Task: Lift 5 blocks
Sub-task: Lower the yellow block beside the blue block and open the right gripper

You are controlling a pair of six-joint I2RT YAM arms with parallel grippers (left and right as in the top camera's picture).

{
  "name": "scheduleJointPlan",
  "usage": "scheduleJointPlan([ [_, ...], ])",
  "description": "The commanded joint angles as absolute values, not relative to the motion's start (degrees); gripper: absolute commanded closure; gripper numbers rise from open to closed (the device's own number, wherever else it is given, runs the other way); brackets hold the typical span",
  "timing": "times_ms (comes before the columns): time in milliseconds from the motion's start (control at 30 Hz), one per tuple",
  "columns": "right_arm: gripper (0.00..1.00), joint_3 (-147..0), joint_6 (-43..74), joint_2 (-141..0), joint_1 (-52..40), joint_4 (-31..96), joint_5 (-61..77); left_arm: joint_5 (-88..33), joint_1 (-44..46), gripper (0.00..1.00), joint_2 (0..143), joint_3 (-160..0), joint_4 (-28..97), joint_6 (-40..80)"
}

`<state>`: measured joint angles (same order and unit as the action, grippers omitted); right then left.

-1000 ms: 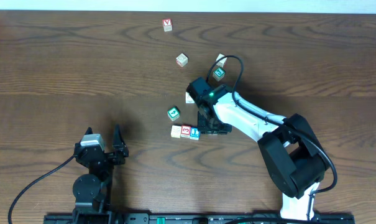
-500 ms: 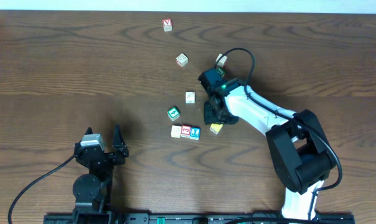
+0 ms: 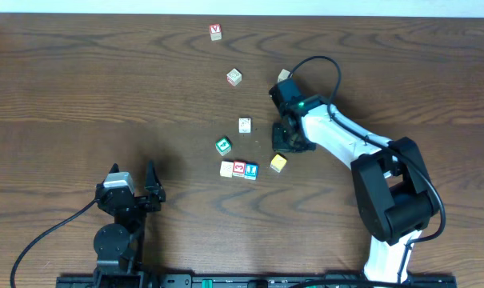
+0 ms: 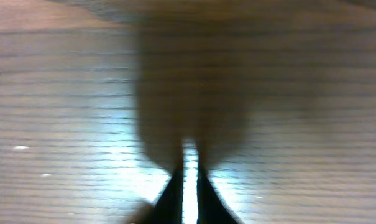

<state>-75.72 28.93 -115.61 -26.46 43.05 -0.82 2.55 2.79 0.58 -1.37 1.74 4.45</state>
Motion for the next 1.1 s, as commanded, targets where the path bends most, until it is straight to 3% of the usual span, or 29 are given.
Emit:
scheduleJointPlan([
  [0, 0.99, -74.7, 28.62, -117.86, -24.95, 45.54, -1.02, 3.9, 2.92, 0.24, 0.23, -0.25, 3.88, 4.12],
  [233, 0.99, -74.67, 27.22, -117.86, -26.68, 50.0, -0.93, 3.9, 2.92, 0.24, 0.23, -0.25, 3.88, 4.12],
  [500, 0.99, -74.67, 17.21, -117.86, -30.06, 46.81, -1.02, 3.9, 2.92, 0.24, 0.23, -0.25, 3.88, 4.12],
  [733, 0.99, -74.67, 16.8, -117.86, -30.48, 45.54, -0.86, 3.9, 2.92, 0.24, 0.23, -0.25, 3.88, 4.12],
  [1067, 0.99, -74.67, 11.77, -117.86, -31.68, 45.76, 6.35, 3.9, 2.92, 0.24, 0.23, -0.25, 3.88, 4.12],
])
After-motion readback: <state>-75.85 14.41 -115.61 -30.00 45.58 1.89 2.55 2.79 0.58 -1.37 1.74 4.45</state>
